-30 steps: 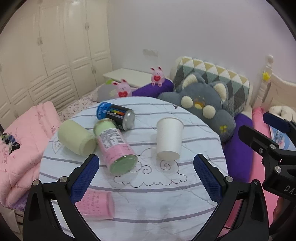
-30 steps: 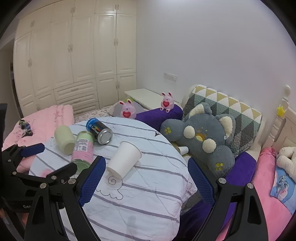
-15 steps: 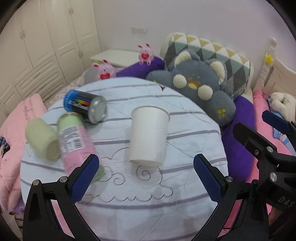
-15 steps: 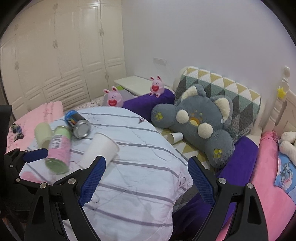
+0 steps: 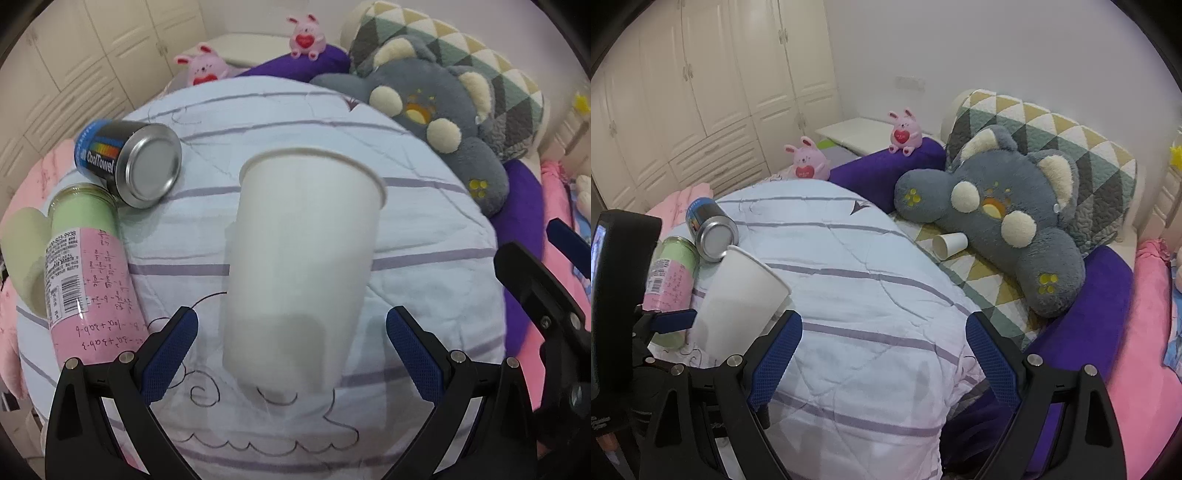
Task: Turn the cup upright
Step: 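Move the left tool to the white paper cup and close around it, then lift the white cup with the left tool and set it back down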
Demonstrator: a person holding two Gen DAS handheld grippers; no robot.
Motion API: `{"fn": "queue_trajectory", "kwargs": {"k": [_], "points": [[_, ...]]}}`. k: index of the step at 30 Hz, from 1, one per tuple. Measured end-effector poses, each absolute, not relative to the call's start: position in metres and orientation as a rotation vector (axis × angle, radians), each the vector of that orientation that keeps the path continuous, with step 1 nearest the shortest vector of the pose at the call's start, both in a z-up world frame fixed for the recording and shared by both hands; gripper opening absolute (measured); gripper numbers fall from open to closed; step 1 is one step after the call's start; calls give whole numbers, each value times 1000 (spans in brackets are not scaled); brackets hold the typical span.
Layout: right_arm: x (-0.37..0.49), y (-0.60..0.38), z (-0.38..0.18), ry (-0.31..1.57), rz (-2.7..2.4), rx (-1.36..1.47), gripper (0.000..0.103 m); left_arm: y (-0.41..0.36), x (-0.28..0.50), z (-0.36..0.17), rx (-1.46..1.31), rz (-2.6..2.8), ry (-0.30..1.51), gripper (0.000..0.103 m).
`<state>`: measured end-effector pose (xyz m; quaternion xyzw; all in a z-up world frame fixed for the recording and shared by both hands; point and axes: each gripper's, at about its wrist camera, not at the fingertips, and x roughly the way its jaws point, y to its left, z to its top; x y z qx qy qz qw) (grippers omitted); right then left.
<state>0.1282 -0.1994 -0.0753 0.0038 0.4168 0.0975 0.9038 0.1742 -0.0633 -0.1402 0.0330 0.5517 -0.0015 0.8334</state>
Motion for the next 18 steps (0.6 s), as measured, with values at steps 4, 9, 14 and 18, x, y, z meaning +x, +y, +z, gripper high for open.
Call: {"fn": "queue_trajectory", "kwargs": {"k": [4, 9, 14, 18], "points": [[134, -199, -81, 876, 212, 11, 92, -70, 178, -143, 101, -6, 1171, 100], [133, -201, -81, 884, 206, 25, 92, -68, 180, -142, 50, -55, 1178, 63], [132, -203, -78, 879, 204, 30, 92, -68, 176, -135, 42, -56, 1165, 59], [128, -202, -73, 871, 207, 29, 92, -67, 167, -128, 51, -50, 1151, 59]]}}
